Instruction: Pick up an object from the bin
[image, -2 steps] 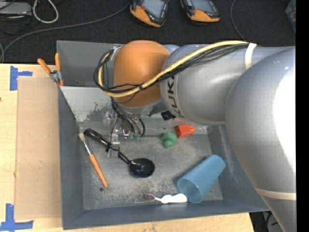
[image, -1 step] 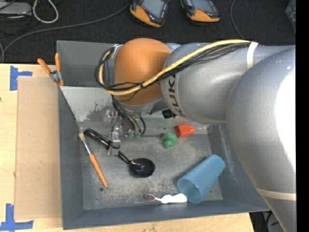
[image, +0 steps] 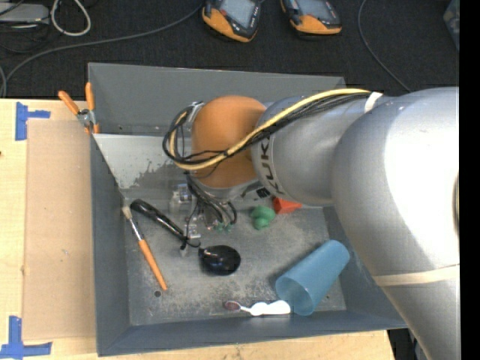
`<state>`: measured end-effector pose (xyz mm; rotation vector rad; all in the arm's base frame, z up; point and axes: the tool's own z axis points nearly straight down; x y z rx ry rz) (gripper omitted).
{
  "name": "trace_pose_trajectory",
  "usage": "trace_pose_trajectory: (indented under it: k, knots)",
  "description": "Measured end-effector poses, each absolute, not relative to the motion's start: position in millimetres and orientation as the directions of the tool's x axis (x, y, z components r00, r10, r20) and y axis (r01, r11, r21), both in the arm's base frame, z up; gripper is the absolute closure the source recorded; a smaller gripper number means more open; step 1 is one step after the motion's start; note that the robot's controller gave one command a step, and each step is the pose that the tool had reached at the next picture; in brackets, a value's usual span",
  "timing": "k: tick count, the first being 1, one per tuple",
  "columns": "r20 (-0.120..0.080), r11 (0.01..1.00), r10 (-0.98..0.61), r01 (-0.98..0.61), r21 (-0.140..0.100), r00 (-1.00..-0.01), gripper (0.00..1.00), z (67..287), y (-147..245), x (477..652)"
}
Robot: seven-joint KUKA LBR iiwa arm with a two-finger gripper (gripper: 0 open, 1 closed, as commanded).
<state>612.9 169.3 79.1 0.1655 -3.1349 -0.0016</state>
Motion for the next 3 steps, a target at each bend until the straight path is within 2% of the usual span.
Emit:
trace_pose_trajectory:
  k: [1, 3]
  knots:
    - [-0.009, 0.983, -0.185, -0.185, 0.004, -0.983, 1.00, 70.4, 141.4, 598.6]
    - [-0.009, 0.983, -0.181, -0.181, 0.005, -0.983, 1.00, 70.3, 141.3, 598.6]
